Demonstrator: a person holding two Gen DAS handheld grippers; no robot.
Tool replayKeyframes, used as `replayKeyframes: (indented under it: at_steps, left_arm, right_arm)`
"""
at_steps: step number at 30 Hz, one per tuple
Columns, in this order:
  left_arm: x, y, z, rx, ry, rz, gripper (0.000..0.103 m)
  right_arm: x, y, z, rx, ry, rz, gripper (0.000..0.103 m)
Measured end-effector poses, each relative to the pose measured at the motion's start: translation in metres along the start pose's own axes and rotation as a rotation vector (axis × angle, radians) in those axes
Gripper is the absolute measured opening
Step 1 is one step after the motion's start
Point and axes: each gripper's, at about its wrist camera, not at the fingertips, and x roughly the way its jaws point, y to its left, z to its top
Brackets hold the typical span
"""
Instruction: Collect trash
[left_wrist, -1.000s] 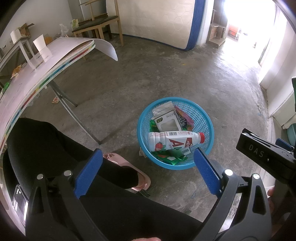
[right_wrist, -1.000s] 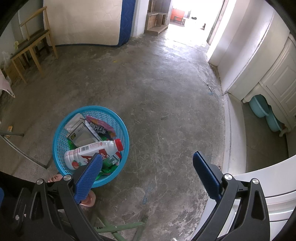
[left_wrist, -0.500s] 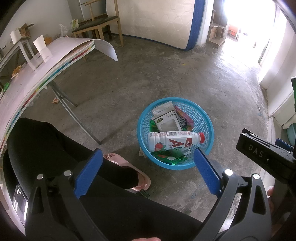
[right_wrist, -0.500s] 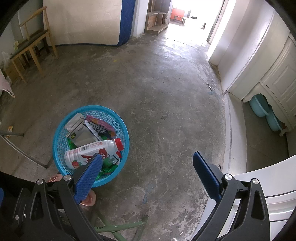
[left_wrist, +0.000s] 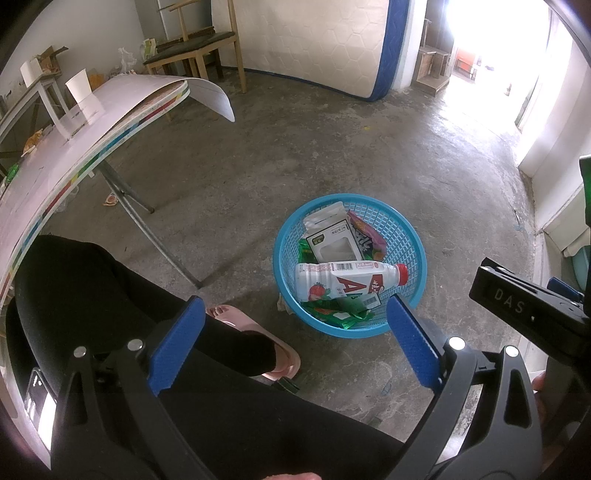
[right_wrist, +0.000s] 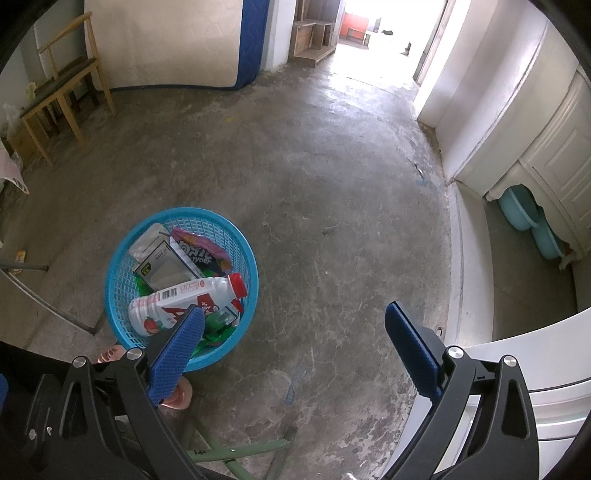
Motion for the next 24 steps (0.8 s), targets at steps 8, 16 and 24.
replayKeyframes:
  at_steps: [8,16,24]
  left_arm:
    - [0.0001,-0.0002,0.0000,0.000,0.000,0.000,0.095]
    - [0.0001,-0.0006,0.0001,-0.003,0.002,-0.001,0.095]
    - [-0.0001,-0.0006,0.0010,0.000,0.000,0.000,0.095]
  right_arm:
    - [0.0016,-0.0003,-0.0032,0.011,0.007,0.000,0.095]
    - [0.0021,-0.0007,-0.0047,0.014,0.013,0.001,0.095]
    - [0.0033,-0.0055,-0.0027,0.019,0.025,0.005,0.095]
